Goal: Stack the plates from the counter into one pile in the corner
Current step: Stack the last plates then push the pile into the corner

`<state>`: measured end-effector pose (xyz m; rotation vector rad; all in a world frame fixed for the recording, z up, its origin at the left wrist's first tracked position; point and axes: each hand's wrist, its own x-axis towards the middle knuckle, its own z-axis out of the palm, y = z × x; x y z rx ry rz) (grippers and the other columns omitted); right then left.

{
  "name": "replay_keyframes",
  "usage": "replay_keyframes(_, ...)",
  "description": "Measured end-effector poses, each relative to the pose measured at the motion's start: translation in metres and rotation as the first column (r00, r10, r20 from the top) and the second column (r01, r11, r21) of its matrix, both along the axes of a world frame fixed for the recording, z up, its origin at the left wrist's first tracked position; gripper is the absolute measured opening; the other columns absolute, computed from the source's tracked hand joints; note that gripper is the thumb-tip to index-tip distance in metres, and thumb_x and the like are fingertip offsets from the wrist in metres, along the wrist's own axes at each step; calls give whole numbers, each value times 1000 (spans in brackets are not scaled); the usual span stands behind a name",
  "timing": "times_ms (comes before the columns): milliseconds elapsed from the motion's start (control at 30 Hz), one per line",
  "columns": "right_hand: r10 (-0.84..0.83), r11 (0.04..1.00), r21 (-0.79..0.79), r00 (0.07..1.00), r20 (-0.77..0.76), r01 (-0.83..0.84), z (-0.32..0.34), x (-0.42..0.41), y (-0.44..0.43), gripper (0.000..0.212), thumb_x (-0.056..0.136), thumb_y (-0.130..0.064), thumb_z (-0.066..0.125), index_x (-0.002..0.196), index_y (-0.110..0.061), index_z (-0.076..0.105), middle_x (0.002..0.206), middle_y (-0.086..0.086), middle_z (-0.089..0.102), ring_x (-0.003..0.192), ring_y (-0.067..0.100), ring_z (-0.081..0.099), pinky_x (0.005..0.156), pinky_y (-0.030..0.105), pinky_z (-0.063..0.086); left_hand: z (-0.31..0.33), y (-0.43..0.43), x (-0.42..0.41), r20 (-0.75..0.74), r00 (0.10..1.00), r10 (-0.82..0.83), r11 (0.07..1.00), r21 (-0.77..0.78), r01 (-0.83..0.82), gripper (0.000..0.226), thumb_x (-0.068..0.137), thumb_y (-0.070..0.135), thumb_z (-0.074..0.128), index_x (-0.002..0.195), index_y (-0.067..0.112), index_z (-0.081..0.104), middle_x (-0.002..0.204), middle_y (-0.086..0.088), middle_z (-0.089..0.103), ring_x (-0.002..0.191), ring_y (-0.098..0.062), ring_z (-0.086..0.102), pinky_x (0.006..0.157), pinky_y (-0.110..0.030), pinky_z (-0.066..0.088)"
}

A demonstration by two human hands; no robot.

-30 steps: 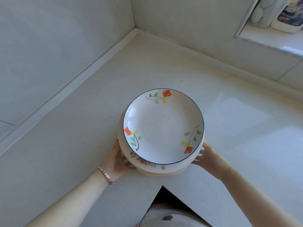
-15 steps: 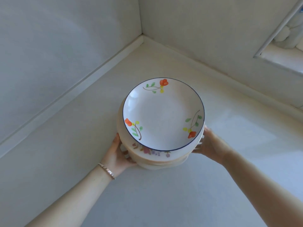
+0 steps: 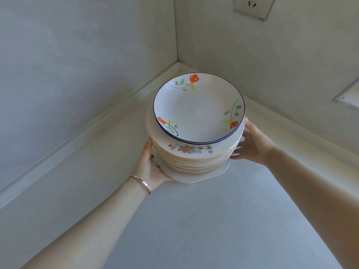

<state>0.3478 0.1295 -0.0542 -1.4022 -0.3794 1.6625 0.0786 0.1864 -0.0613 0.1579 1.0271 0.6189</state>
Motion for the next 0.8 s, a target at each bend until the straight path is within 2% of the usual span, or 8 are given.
replay_keyframes(100,-214,977,2,976,-49,214,0,-2,14,94,42,-70,74,122,-25,56,118,15,53,103,33,54,92,44,45,-1,7,11,7,1000,-4,1000,28,3,50,79,61,51,103,18,48,104,-5,56,91,-28,56,100,-61,36)
replay_keyframes(167,-554,832,-58,824,-123,551,-10,-9,13,60,78,-55,57,126,-19,51,120,9,52,106,26,53,100,40,39,-5,10,14,-27,1000,5,1000,12,-5,48,80,60,52,101,17,50,102,-6,57,94,-28,56,100,-59,40)
replay_keyframes(233,-711,701,-151,699,-80,697,-27,-26,3,19,93,-30,45,95,-15,57,98,3,61,81,14,60,82,29,44,-15,12,15,-119,992,32,999,-32,-36,43,87,49,52,104,10,53,96,-9,59,92,-28,58,91,-54,44)
replay_keyframes(333,-568,797,-212,821,56,566,-48,-61,-20,20,91,-4,42,78,-10,55,54,-1,65,58,14,60,54,22,46,-31,15,15,-358,933,-31,999,-18,27,31,96,5,42,125,0,50,82,-11,58,90,-30,58,85,-46,45)
replay_keyframes(533,-487,842,-157,852,192,516,-51,-90,-24,22,93,2,45,111,-4,55,80,14,65,70,24,64,52,21,58,-39,19,19,-503,853,-138,980,58,192,36,89,-13,48,124,-4,47,87,-15,61,91,-32,59,85,-45,49)
replay_keyframes(633,-522,814,-169,828,206,555,-48,-93,-17,22,91,8,44,107,2,58,78,15,63,69,25,64,46,20,56,-46,17,9,-457,879,-135,971,115,209,31,87,-10,53,117,-5,50,87,-16,62,78,-28,62,85,-46,48)
replay_keyframes(733,-525,807,-176,821,225,564,-48,-91,-11,20,90,10,43,99,3,59,75,15,62,67,25,62,44,20,55,-50,19,10,-455,885,-97,974,140,179,9,86,-12,53,91,-4,54,81,-15,62,71,-26,62,75,-45,55)
replay_keyframes(800,-525,804,-181,819,234,567,-48,-86,-4,19,90,10,44,97,4,60,74,16,62,66,26,61,43,21,55,-53,23,16,-455,889,-55,984,129,127,17,86,-13,51,79,2,52,79,-16,60,69,-27,61,76,-48,55)
